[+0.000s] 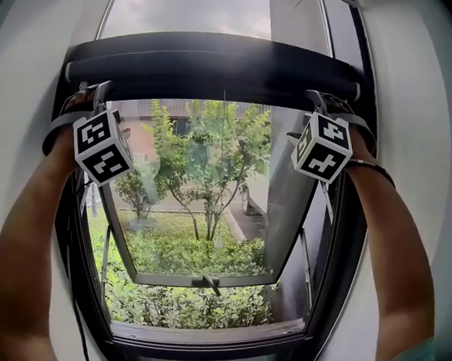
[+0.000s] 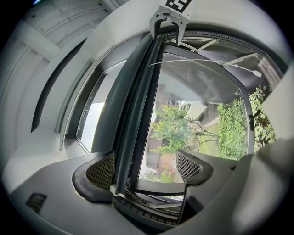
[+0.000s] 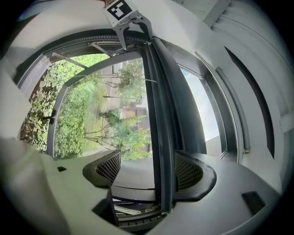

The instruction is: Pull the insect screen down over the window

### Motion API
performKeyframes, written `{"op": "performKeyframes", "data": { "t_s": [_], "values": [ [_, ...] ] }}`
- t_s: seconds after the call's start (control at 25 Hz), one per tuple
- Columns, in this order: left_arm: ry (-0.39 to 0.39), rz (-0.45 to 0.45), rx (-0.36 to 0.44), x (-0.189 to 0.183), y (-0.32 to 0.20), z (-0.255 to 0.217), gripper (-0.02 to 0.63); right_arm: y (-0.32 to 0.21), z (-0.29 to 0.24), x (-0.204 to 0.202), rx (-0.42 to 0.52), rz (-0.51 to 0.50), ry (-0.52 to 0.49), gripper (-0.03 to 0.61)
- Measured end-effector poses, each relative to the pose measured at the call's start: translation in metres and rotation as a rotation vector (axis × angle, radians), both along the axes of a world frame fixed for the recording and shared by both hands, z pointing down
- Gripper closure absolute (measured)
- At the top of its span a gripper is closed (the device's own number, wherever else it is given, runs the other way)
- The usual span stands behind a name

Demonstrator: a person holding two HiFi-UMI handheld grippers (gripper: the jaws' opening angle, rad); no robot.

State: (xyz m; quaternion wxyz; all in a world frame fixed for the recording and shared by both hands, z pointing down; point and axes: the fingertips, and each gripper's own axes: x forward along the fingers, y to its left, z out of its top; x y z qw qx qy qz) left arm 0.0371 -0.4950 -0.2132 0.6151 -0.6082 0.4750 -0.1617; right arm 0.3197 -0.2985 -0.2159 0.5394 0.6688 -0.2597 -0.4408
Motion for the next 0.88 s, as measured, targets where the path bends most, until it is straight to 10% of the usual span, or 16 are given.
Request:
{"op": "performKeyframes", "data": {
  "t_s": [0.88],
  "values": [
    [-0.072, -0.114, -0.063, -0.004, -0.038, -0.018, 0.202, -0.005, -0.004, 0.027, -0.062, 0.102, -0.008, 0.233]
  ]
}}
